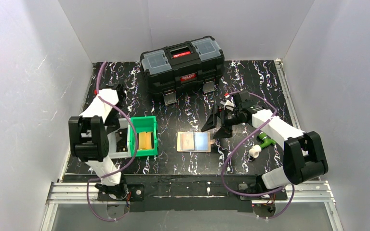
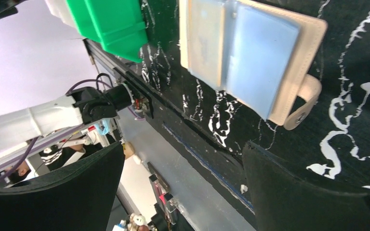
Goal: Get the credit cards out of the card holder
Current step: Place the credit card in the storage box, then remove the credit card from the card holder.
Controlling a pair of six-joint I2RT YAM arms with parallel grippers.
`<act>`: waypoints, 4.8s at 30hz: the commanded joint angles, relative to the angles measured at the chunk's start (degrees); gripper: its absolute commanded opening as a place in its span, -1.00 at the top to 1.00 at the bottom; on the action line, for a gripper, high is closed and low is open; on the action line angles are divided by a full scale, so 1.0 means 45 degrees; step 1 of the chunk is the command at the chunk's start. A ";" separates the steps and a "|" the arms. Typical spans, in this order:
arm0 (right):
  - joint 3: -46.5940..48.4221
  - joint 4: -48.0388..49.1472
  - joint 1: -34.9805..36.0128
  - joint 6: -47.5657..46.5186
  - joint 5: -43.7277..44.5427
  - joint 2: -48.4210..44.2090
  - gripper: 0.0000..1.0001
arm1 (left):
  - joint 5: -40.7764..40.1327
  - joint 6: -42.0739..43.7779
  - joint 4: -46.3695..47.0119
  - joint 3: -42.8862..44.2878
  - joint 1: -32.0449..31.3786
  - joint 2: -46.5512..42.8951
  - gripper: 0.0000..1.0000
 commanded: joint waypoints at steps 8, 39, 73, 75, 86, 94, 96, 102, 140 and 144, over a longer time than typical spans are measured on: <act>0.0804 -0.0883 0.0367 -0.0428 0.2333 0.0278 -0.97 | 0.9020 0.1437 0.2793 -0.0220 -0.1826 -0.4053 -0.97; 0.6248 -0.3609 0.6379 0.2087 1.0736 0.5281 -0.36 | 1.6066 -0.1338 0.5913 -0.1282 -0.3548 -0.5480 -0.96; 0.4491 -0.1961 0.5768 0.1328 0.8223 0.6425 0.86 | 1.5577 -0.2058 0.6335 -0.1560 -0.5058 -0.4569 -0.71; 0.4092 -0.1457 0.5572 0.1294 0.7639 0.6281 0.89 | 1.5547 -0.2084 0.6461 -0.1539 -0.5392 -0.4306 -0.57; 0.2492 0.0664 0.4540 0.1501 0.4988 0.5993 0.97 | 1.6072 -0.2007 0.7411 -0.1196 -0.6865 -0.2054 0.11; 0.2259 0.0877 0.4250 0.1432 0.4608 0.6003 0.97 | 1.6546 -0.1744 0.8377 -0.1038 -0.7411 -0.0207 0.24; 0.2209 0.0897 0.4218 0.1426 0.4591 0.5982 0.97 | 1.6765 -0.1668 0.8609 -0.1004 -0.7435 0.0074 0.25; 0.2122 0.0929 0.4138 0.1407 0.4572 0.5962 0.97 | 1.6889 -0.1416 0.8712 -0.0803 -0.7465 0.0887 0.34; 0.2951 -0.2195 0.3149 0.0972 0.6840 0.0670 -0.21 | 1.7442 -0.1698 0.8958 -0.0056 -0.8392 0.0907 0.41; 0.2565 -0.2389 0.2853 0.0888 0.6999 -0.0027 -0.22 | 1.7495 -0.1834 0.8951 0.0546 -0.8637 0.1230 0.28</act>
